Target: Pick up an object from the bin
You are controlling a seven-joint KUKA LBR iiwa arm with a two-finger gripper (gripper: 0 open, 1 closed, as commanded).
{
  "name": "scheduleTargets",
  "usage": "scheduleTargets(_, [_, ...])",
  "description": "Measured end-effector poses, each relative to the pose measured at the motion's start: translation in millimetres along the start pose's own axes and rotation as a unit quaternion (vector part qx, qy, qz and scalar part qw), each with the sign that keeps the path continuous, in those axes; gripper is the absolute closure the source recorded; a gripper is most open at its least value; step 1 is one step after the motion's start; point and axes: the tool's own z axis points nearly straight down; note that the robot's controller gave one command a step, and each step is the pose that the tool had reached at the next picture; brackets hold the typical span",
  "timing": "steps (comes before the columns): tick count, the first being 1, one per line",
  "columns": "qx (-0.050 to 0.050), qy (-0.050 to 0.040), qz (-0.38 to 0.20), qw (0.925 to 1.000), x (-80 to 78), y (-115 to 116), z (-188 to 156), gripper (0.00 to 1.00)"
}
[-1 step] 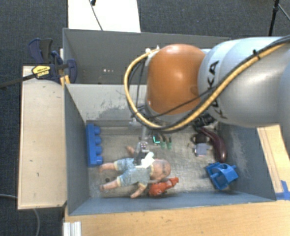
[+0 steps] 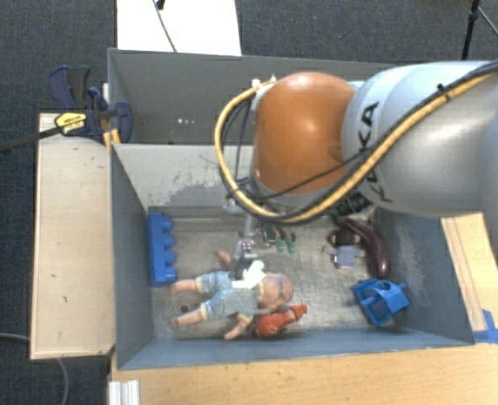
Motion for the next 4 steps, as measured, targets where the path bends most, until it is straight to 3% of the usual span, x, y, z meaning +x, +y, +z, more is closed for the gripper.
scheduleTargets(1, [0.000, -0.0015, -0.060, 0.9982, 7.1, -3, 41, 0.00])
scheduleTargets(2, [0.001, 0.0020, -0.130, 0.9915, 12.1, -9, 64, 0.00])
scheduleTargets(3, [0.000, 0.0002, -0.185, 0.9828, 24.4, -6, 83, 0.00])
scheduleTargets(4, [-0.001, -0.0013, -0.274, 0.9618, 18.0, -8, 125, 0.00])
